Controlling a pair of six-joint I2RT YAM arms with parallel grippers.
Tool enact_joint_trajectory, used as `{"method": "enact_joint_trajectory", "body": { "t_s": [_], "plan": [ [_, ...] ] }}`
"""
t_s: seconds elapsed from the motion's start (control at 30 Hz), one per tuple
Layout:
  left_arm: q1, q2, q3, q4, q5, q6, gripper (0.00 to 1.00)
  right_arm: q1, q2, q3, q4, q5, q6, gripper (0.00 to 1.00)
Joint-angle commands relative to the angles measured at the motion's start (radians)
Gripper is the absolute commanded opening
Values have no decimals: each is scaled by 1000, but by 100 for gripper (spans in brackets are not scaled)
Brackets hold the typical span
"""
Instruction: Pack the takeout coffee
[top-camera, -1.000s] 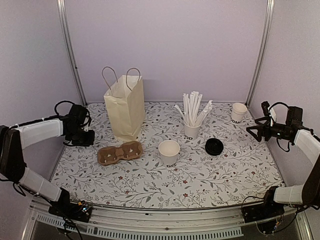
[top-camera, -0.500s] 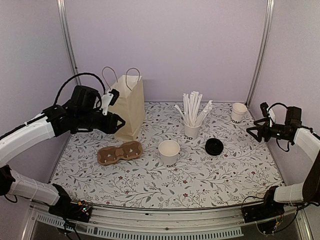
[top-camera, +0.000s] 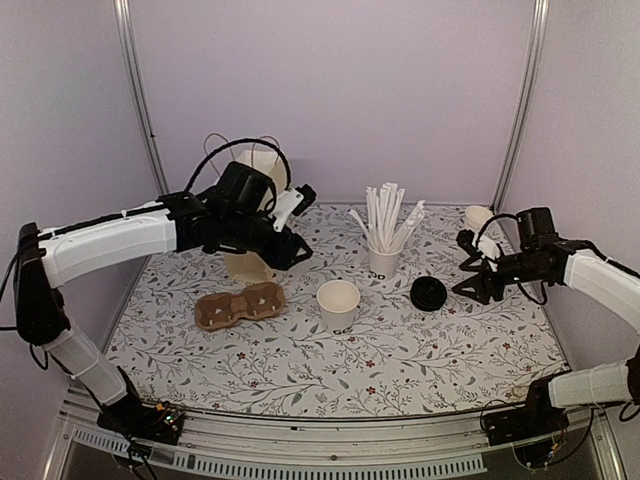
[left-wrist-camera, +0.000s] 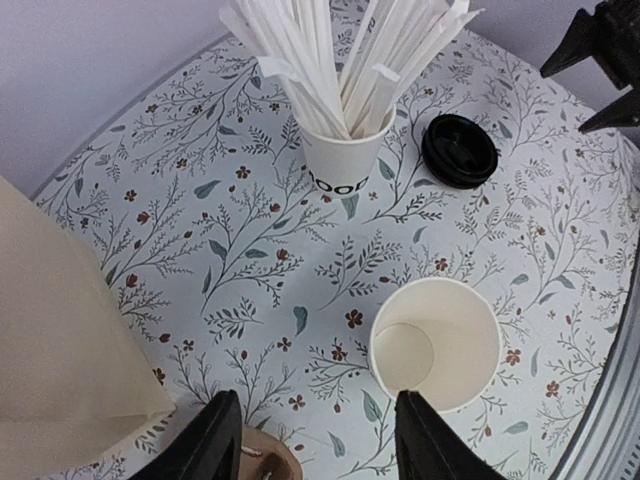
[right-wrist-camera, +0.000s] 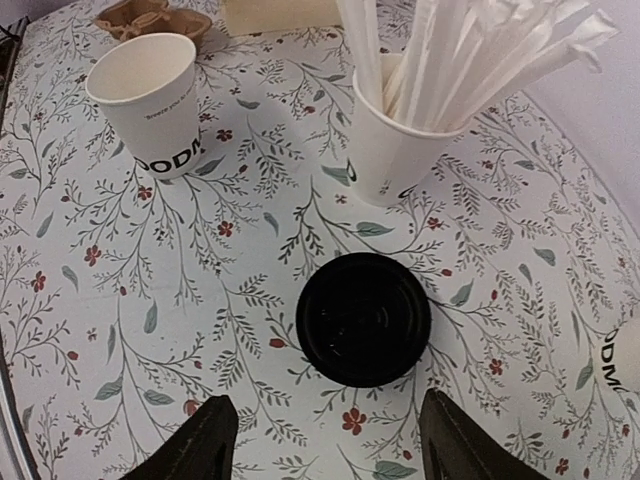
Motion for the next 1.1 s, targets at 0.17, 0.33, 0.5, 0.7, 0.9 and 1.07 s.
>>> {"method": "enact_joint_trajectory", "body": {
  "t_s": [0.17,0.33,0.5,0.7,0.9,1.07],
  "plan": [
    [27,81,13,205,3,102,56,296,201,85,-63,355,24,54],
    [43,-15,-157,316,7,78,61,348,241,94,-59,408,5,45],
    [45,-13,-112,265,38,67,60,361,272,108,-42,448,2,44],
    [45,-32,-115,264,70,55,60,375,327,114,-17,476,-6,42],
    [44,-31,-114,257,82,51,60,380,372,139,9,489,-10,40],
    [44,-21,-108,248,78,53,60,383,408,154,26,472,-27,37]
  ]
}}
